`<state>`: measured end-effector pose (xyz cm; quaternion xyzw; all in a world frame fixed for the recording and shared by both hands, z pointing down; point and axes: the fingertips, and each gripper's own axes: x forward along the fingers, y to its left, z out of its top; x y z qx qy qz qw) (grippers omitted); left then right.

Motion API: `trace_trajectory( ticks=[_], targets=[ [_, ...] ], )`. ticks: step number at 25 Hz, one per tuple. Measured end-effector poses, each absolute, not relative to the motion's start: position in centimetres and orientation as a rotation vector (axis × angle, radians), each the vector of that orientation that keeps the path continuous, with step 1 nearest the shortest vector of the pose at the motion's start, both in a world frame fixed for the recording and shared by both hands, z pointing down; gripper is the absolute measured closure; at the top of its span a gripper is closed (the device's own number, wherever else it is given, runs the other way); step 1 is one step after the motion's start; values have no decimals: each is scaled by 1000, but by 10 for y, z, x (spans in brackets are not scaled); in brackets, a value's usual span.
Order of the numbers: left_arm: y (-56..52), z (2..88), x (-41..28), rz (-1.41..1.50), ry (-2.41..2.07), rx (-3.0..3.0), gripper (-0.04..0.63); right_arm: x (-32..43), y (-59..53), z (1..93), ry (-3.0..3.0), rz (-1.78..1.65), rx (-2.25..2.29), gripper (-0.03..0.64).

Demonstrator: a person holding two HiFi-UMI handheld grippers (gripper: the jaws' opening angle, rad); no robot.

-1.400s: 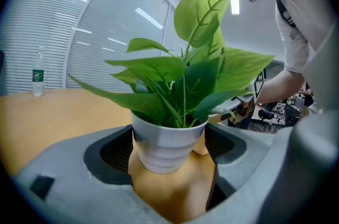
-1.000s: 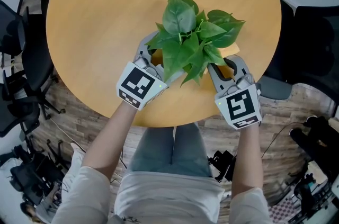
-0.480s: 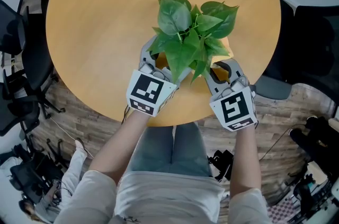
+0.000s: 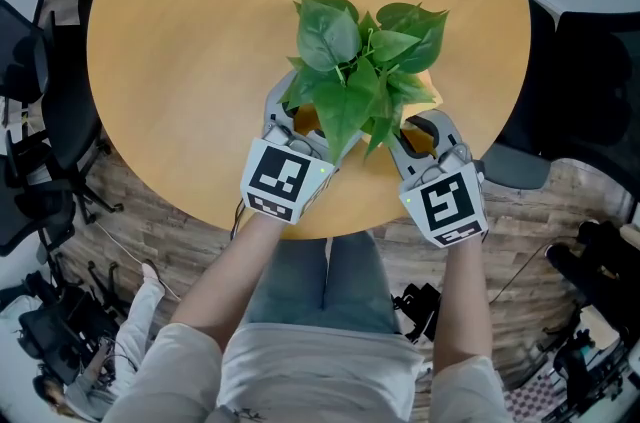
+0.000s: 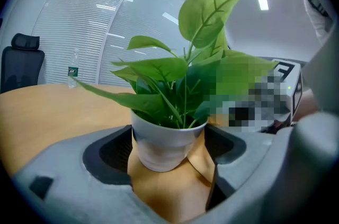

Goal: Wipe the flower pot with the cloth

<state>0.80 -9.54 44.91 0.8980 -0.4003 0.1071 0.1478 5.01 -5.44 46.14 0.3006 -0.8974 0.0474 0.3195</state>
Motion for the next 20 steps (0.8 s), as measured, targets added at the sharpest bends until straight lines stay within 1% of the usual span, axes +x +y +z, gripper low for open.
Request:
trace_trajectory(
  ticks=[6,9,14,20],
  targets=[
    [-87,442,4,415,-1029,2751,156,54,-54,462,-2362,144,805,574],
    [-88,437,0,417,-871,2834,135,55,-56,461,-2361,147,810,574],
    [-88,430,-3,410,-532,2942,121,54,-56,460,-2369,147,817,574],
    [-96,436,-3,449,-329,2985,107,55,-55,460,-2365,144,811,573]
  ],
)
